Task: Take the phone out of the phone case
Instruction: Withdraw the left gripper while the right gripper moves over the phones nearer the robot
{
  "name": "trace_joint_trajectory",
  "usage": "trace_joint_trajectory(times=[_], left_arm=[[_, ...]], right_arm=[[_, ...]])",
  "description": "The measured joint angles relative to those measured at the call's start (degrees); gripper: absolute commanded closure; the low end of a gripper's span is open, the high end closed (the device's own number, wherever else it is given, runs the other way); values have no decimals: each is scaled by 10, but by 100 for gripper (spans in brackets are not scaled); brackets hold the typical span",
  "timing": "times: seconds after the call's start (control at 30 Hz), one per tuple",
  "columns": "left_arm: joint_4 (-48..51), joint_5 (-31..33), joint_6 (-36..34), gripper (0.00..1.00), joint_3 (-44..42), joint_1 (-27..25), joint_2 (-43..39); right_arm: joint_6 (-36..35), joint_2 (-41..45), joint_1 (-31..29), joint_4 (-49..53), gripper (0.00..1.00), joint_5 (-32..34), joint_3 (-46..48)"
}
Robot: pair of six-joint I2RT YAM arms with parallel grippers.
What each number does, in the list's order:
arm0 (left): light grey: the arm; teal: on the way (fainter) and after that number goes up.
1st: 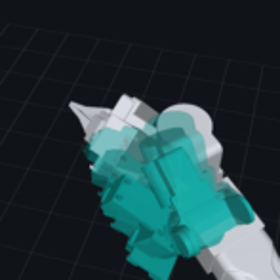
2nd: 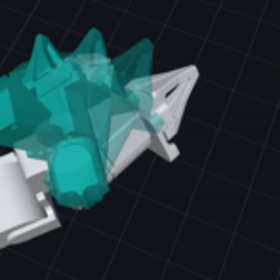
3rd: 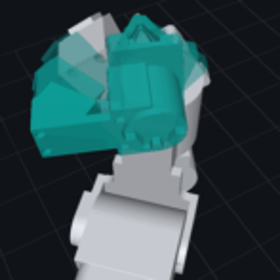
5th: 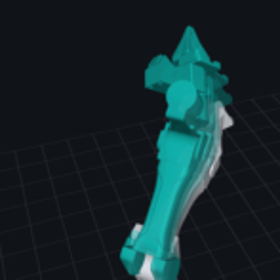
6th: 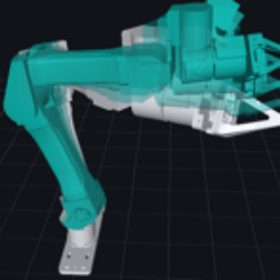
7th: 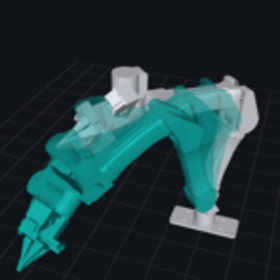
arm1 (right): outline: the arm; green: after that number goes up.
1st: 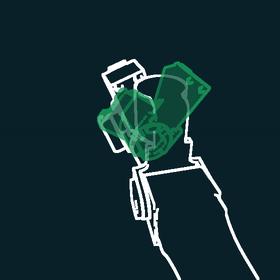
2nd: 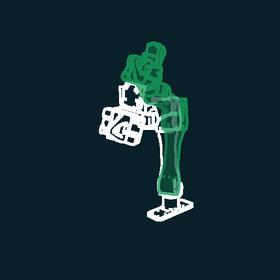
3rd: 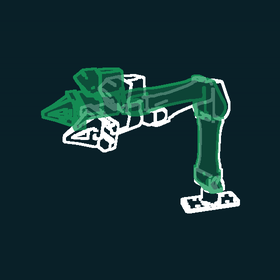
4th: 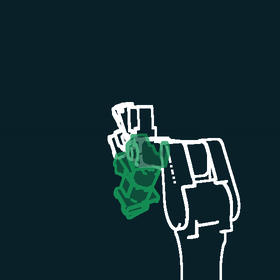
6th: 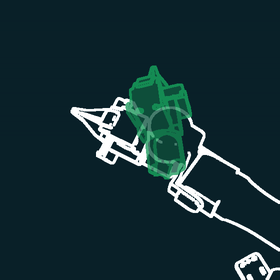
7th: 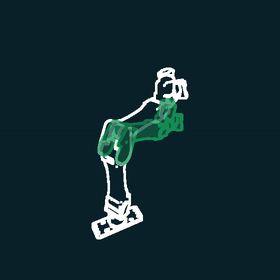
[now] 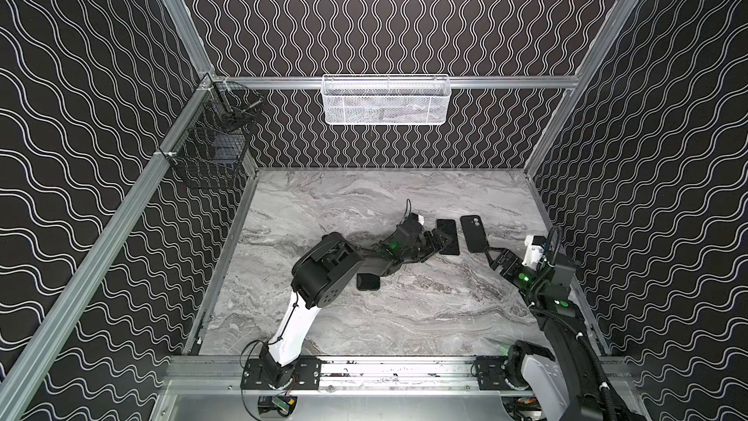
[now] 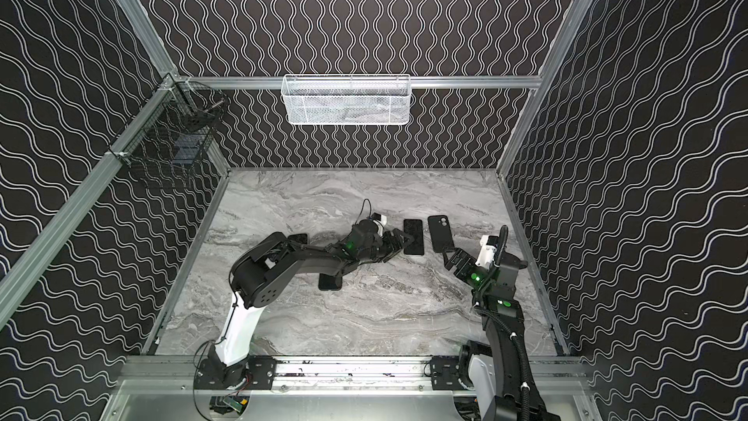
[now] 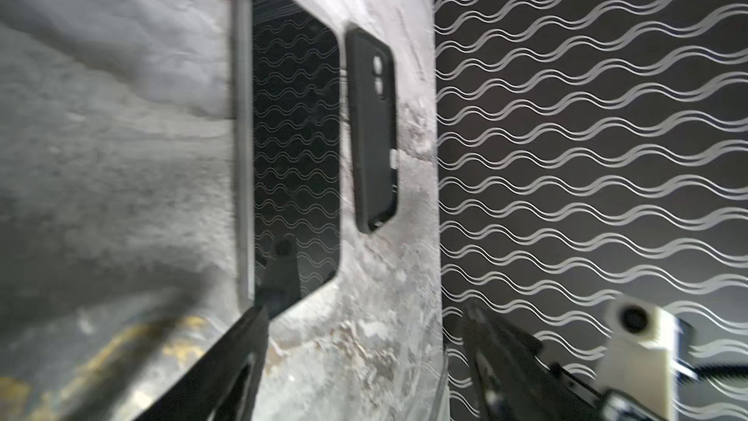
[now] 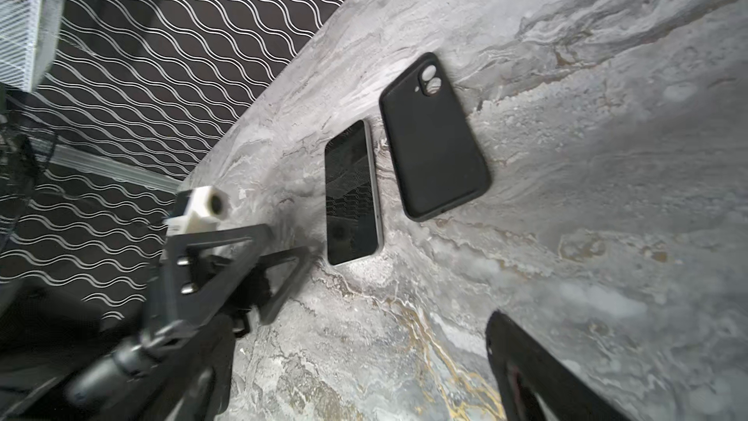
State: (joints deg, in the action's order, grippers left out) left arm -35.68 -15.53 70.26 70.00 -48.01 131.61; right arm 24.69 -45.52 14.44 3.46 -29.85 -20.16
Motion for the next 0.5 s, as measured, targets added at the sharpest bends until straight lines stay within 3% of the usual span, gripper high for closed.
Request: trace_joint_trajectory(times=[0.2, 0.5], left_arm=[[44, -14, -45, 2, -41, 21, -96], [294, -21, -160, 1, 19, 104, -273]], right_arm=[[0, 4, -90, 41, 1, 77, -45], [27, -55, -292, 100, 1, 250, -127]])
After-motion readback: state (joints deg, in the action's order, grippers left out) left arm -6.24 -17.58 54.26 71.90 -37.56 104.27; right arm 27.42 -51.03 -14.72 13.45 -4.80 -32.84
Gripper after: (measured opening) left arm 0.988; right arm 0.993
